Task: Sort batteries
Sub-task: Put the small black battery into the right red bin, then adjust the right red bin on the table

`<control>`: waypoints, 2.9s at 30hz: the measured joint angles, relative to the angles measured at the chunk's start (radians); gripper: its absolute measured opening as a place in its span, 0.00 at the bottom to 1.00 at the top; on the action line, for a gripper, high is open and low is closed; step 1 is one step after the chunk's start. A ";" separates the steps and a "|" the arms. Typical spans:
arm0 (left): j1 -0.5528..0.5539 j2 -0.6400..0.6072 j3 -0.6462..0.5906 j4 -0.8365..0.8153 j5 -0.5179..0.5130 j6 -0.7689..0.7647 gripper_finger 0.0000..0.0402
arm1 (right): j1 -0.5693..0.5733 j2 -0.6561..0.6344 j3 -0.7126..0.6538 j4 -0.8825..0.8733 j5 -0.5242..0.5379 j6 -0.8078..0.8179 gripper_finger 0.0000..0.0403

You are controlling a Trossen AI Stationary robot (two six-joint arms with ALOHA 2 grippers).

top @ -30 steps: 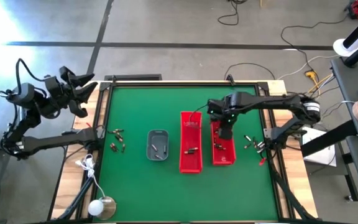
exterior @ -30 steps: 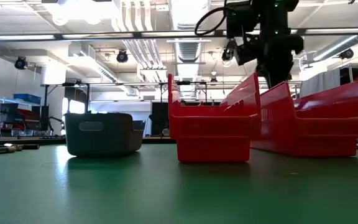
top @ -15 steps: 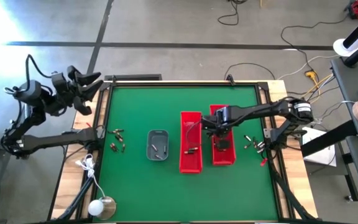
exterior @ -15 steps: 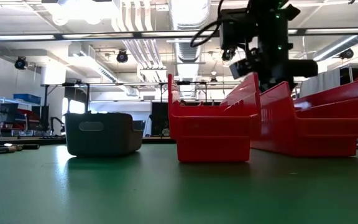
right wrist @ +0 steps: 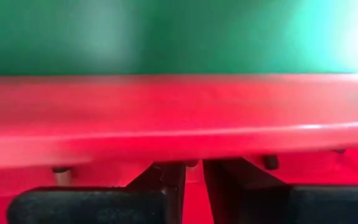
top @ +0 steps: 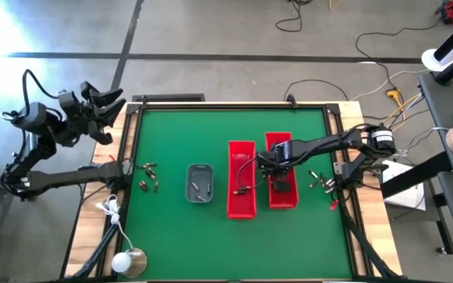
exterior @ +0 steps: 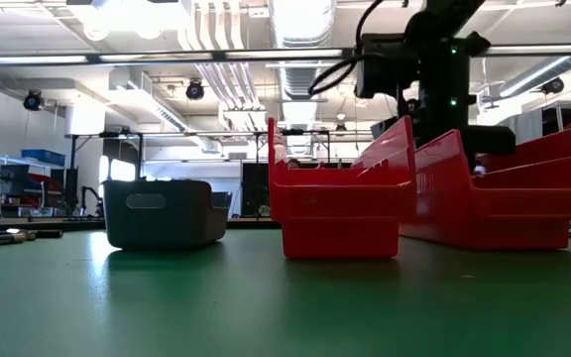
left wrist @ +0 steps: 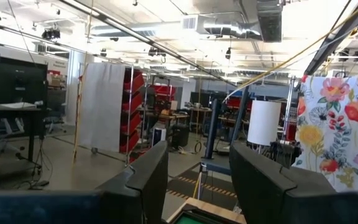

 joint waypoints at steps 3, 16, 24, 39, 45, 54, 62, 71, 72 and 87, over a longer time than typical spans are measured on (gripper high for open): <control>0.000 0.000 0.000 0.001 -0.001 0.000 0.38 | 0.000 0.002 -0.024 0.007 -0.008 0.008 0.09; 0.000 0.000 0.000 0.019 -0.017 0.000 0.38 | -0.003 0.063 -0.066 0.137 -0.050 0.073 0.09; 0.000 0.000 0.000 0.023 -0.017 0.000 0.38 | -0.003 0.074 -0.068 0.152 -0.046 0.085 0.11; 0.000 0.000 0.000 0.019 -0.016 0.010 0.38 | 0.005 -0.062 0.024 -0.068 -0.031 0.093 0.39; 0.000 0.000 0.000 0.017 0.021 0.020 0.38 | 0.001 -0.234 0.117 -0.226 0.000 0.272 0.48; 0.000 0.000 0.000 0.018 0.021 0.058 0.38 | -0.005 -0.511 -0.070 -0.409 0.005 0.889 0.52; 0.000 0.000 0.000 0.018 0.021 0.067 0.38 | 0.004 -0.623 -0.299 -0.383 -0.153 1.710 0.47; 0.000 0.001 0.000 0.019 0.021 0.071 0.38 | -0.036 -0.625 -0.301 -0.260 -0.139 1.675 0.46; 0.000 0.001 0.000 0.019 0.021 0.071 0.38 | -0.039 -0.620 -0.293 -0.254 -0.154 1.588 0.45; 0.000 0.008 0.000 0.016 0.083 0.025 0.38 | 0.088 -0.429 -0.231 -0.346 -0.244 0.063 0.35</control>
